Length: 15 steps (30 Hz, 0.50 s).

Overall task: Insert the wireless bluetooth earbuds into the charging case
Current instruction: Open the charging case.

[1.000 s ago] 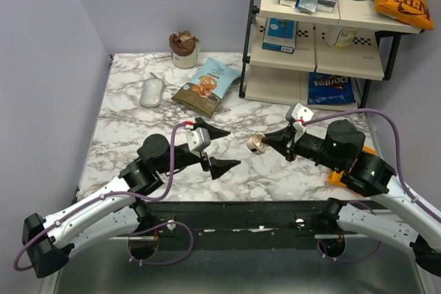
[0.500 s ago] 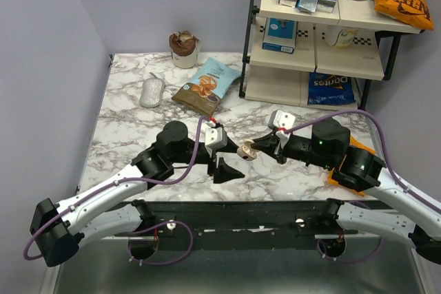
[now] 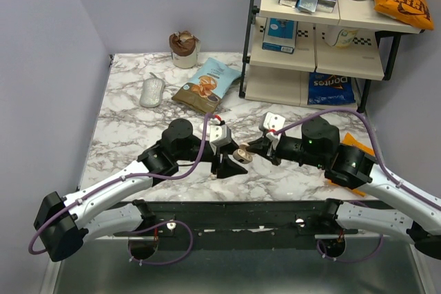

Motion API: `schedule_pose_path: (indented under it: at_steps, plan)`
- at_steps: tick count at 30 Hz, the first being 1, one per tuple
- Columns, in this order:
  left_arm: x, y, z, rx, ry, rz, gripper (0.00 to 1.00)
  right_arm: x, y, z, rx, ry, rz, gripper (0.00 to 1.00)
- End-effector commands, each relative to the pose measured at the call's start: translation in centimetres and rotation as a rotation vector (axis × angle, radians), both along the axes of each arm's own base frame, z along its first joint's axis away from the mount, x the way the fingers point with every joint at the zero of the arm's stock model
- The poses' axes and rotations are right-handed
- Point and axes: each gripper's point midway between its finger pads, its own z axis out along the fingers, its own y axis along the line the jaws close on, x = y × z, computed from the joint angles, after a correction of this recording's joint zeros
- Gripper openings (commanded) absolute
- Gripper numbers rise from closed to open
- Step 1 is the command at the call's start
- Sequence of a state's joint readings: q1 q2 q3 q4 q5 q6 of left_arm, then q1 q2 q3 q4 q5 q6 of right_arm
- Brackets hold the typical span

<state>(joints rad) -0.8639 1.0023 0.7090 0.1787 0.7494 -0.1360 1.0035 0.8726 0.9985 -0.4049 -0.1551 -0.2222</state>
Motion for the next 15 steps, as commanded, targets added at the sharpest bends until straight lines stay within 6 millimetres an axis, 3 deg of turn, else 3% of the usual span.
schedule_pose_path:
  at_steps: [1,10,15]
  plan:
    - [0.13,-0.03,2.36,-0.054,-0.058,-0.007,0.65,0.04,0.12,1.11,0.004,-0.036,0.006,0.01]
    - [0.14,0.1,2.45,-0.049,-0.064,-0.006,0.55,0.17,0.16,0.33,-0.036,-0.034,0.0,0.01]
    - [0.2,0.19,2.35,-0.048,-0.063,0.003,0.57,0.33,0.03,0.13,-0.052,-0.036,-0.011,0.01]
